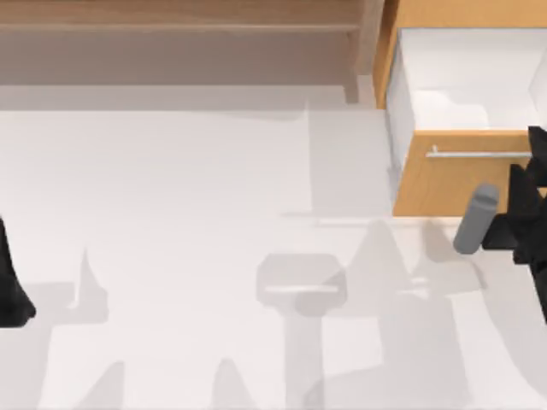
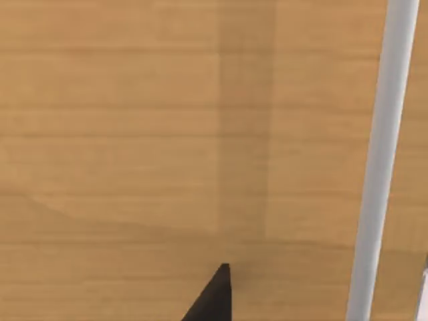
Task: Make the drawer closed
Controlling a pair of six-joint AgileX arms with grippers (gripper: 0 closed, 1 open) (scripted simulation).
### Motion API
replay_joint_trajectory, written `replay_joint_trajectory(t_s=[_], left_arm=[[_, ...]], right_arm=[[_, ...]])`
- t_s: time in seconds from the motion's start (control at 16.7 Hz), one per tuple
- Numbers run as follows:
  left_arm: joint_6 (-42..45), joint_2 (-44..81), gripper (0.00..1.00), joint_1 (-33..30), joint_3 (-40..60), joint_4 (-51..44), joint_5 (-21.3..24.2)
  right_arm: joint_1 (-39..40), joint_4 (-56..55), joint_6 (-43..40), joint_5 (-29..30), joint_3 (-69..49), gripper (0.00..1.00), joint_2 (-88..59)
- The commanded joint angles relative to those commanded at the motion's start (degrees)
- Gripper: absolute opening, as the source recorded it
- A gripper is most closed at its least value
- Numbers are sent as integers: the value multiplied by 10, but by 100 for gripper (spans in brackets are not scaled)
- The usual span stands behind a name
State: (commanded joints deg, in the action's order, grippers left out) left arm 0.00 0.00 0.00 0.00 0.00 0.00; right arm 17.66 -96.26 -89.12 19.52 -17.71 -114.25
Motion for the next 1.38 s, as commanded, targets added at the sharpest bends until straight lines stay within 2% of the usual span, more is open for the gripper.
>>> replay_joint_trajectory(t_s=[0.36, 0.96, 1.38], left_arm=[[0, 0, 100, 0, 0, 0, 0], [0, 0, 100, 0, 0, 0, 0], [0, 0, 100, 0, 0, 0, 0]], right_arm=[[0, 0, 0, 0, 0, 2, 0], [1, 2, 2, 0, -1, 0, -1], [-26, 67, 1, -27, -97, 0, -30]])
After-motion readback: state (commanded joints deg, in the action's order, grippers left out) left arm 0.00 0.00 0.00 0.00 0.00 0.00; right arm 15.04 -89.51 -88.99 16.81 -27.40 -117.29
